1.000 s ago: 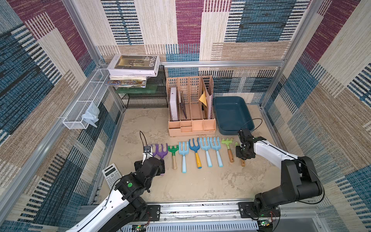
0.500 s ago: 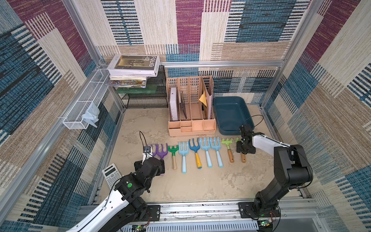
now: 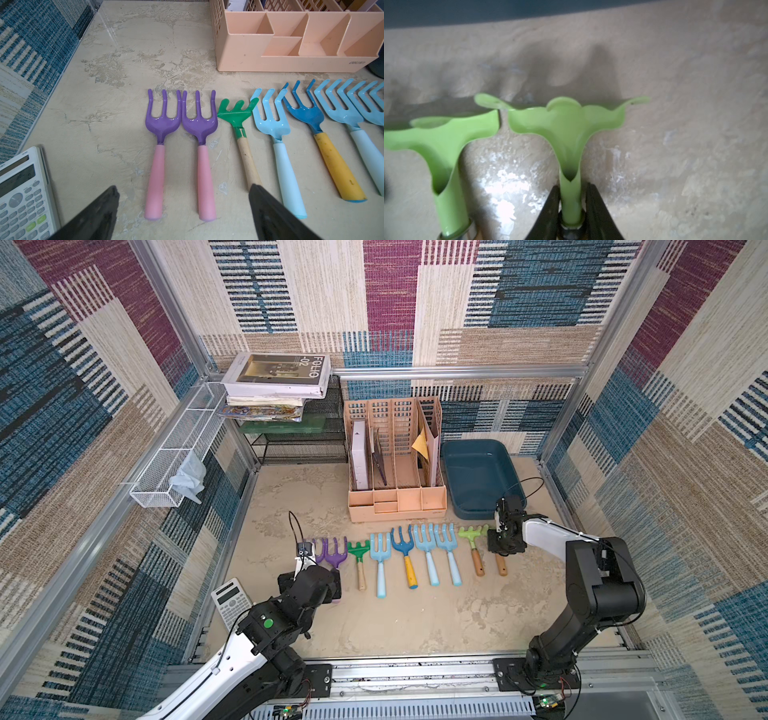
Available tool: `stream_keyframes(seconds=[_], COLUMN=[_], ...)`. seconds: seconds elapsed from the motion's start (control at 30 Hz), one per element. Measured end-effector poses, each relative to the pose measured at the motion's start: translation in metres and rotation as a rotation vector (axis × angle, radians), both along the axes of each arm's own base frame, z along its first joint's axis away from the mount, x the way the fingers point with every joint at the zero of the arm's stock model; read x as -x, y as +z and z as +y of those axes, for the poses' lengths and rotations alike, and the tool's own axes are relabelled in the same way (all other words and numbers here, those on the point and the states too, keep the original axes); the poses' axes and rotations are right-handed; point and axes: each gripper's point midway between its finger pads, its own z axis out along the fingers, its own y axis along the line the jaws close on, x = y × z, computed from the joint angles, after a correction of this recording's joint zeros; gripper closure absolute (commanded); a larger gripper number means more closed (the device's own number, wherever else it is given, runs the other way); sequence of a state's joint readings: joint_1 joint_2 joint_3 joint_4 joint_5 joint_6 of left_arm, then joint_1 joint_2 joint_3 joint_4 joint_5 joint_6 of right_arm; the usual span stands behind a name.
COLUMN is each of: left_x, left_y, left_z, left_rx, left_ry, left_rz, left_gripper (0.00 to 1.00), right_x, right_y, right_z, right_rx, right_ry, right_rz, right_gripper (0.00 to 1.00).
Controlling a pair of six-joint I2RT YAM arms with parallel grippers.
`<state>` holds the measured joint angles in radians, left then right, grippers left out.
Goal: Take the hand rake out of the storage box
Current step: Place the rake at the center of the board.
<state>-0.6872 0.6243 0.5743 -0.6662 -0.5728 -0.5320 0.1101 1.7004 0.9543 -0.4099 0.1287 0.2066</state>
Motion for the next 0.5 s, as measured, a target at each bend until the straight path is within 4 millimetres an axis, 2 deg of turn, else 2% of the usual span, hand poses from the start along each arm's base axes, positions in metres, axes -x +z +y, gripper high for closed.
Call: stream_keyframes(seconds=[0.3, 0.4, 0.5], left_x=[0.0001, 0.0001, 0.0001], left_y=[0.0003, 0.0003, 0.0006], left_z=[0.0002, 0.0002, 0.0002], left_rx=[0.001, 0.001, 0.002], left_ry=[0.000, 0.000, 0.000], left_rz=[-0.001, -0.001, -0.002], left_gripper=[0.01, 0.01, 0.01], right_x=[-0.0006, -0.0004, -0.0013], right_y=[0.0011, 0.0011, 0.0024], right_z=[-0.0003, -0.0008, -0.0030], right_rx=[0.000, 0.000, 0.004], right_ry=[0.015, 0.014, 0.005], right_rz=[-0.007, -0.005, -0.011], right_gripper=[0.78, 0.55, 0.46])
